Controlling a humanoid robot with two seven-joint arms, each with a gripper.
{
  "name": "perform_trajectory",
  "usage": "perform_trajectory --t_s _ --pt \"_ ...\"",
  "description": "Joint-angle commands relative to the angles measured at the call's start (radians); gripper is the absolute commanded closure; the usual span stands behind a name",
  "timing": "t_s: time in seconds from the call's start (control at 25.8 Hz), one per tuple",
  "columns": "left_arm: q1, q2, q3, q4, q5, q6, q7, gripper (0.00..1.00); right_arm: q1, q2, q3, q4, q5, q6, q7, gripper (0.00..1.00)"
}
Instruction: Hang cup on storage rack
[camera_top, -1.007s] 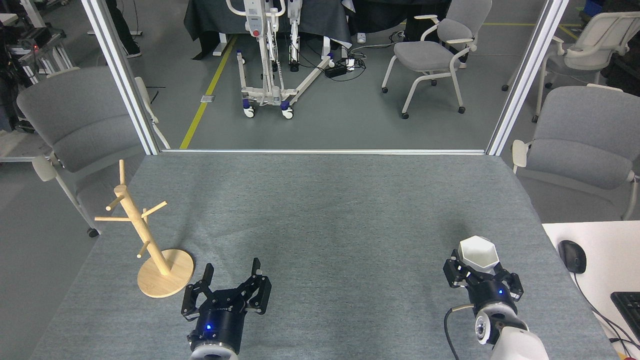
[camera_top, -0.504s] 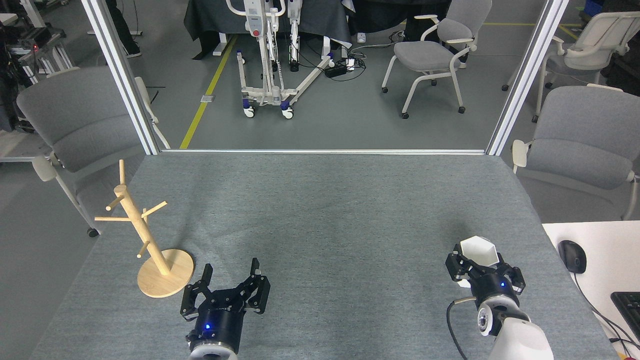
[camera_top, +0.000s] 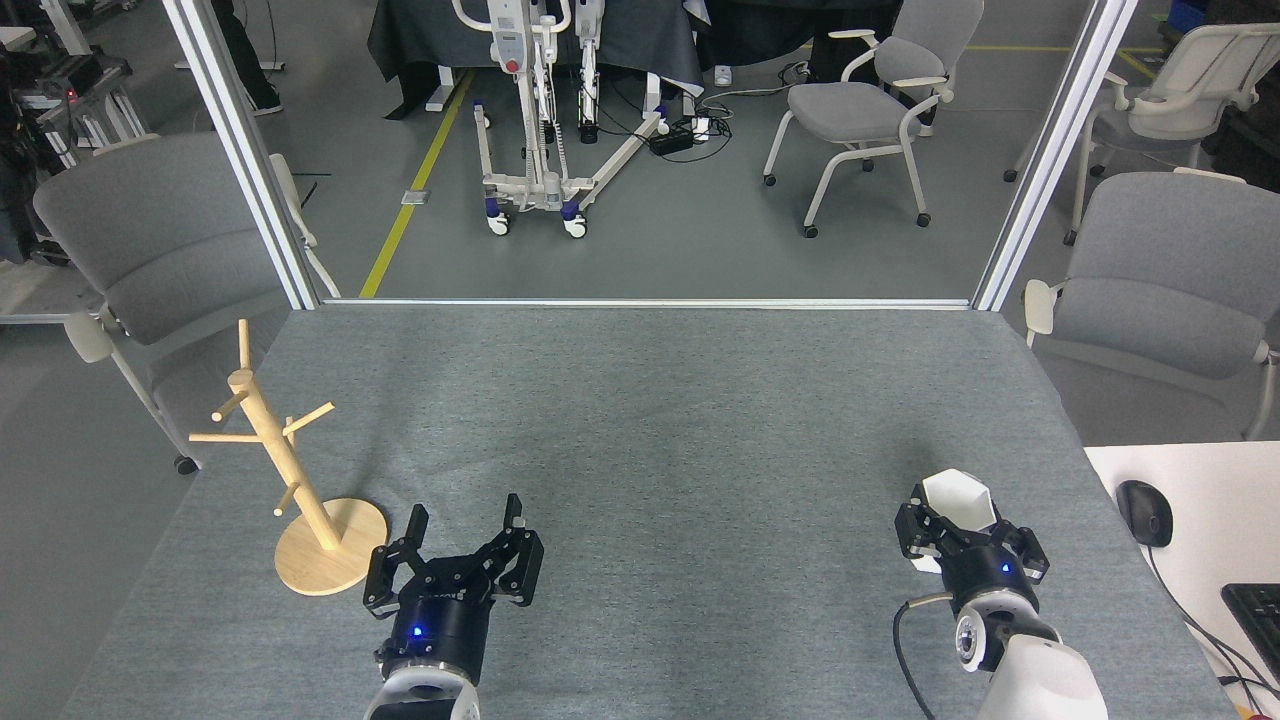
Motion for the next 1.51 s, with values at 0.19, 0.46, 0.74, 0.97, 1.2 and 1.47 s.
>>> perform_trajectory --t_s 0.19,0.46,0.74,0.97,1.2,1.47 --pt "-0.047 -0.002 -0.007 -0.001 -0.002 -0.008 0.005 0.00 0.004 -0.020 0.003 -0.037 -0.013 -0.036 0.062 0.87" --pt "-0.040 0.006 -0.010 -0.003 -0.003 -0.109 0.016 0.01 0.021 -0.060 -0.049 -0.304 -0.064 -0.111 0.367 0.87" --pt "-0.001 0.029 -0.043 -0.009 -0.042 -0.259 0.020 0.01 0.100 -0.046 -0.035 -0.715 -0.110 -0.079 0.525 0.88" --pt "0.037 0.111 -0.175 -0.007 -0.215 -0.408 0.054 0.01 0.102 0.000 0.124 -0.890 -0.107 0.194 0.611 0.91" --pt "0.025 0.108 -0.348 -0.001 -0.422 -0.411 0.040 0.01 0.022 0.000 0.271 -0.943 -0.093 0.354 0.780 0.93" --pt "-0.165 -0.002 -0.356 0.168 -0.411 -0.411 -0.041 0.01 -0.044 0.014 0.469 -0.942 -0.050 0.545 0.860 0.97"
